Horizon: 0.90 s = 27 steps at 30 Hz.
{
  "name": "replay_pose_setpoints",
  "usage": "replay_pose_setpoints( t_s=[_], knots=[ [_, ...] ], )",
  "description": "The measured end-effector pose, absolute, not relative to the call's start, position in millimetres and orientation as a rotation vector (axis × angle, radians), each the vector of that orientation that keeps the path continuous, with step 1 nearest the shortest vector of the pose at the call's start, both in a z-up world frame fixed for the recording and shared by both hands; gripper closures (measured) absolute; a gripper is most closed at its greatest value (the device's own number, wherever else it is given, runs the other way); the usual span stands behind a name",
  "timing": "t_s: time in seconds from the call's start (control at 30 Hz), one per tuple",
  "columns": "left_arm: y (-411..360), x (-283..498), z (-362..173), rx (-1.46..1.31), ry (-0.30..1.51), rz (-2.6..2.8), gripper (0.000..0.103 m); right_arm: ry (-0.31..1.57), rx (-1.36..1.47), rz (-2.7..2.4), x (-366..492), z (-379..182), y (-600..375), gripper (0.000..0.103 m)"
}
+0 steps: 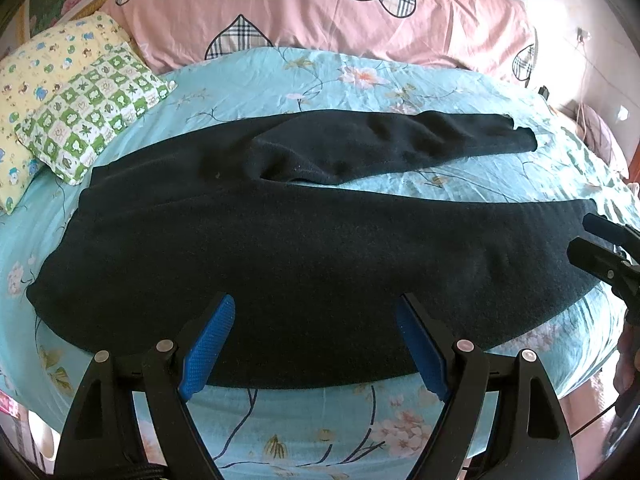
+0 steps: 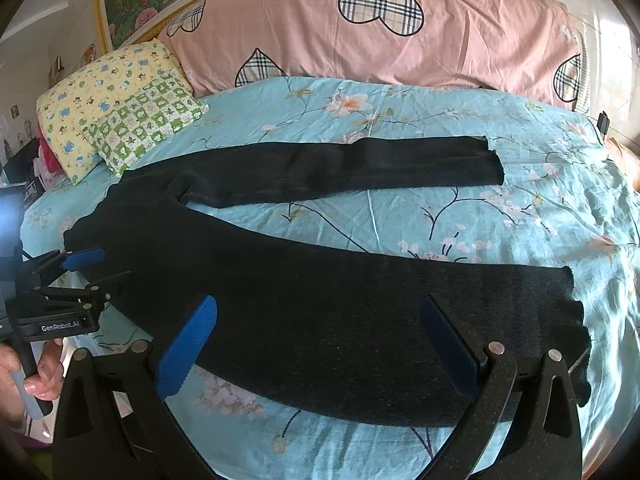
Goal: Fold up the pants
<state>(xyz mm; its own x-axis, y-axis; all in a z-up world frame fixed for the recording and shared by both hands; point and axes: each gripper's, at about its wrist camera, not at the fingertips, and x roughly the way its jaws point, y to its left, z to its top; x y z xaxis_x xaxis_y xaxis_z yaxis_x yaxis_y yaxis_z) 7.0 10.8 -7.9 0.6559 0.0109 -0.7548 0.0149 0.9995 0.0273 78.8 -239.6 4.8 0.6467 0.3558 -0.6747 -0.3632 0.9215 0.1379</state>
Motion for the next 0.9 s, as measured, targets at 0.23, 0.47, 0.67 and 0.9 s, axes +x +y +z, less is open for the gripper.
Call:
replay_pose_setpoints(
  t_s=[0.23, 0.47, 0.67, 0.9],
  knots=[
    [11.2, 6.6, -8.5, 0.030, 0.852, -0.002, 0.020, 0.764, -0.011, 0.407, 78.2, 5.3, -238.2, 0.001],
    [11.9, 6.4, -8.8, 0.030, 0.854, -0.003, 0.020, 0.767, -0.013, 0.413, 78.8, 6.2, -233.5, 0.001],
    [12.0, 7.7, -8.9, 0.034, 0.860, -0.009, 0.020, 0.768, -0.010, 0.414, 78.3, 6.3, -231.0, 0.001],
    [11.4, 8.7, -9.8, 0.032, 0.863, -0.010, 0.020, 0.770, -0.011, 0.413, 77.6, 6.4, -231.3, 0.001]
  ],
)
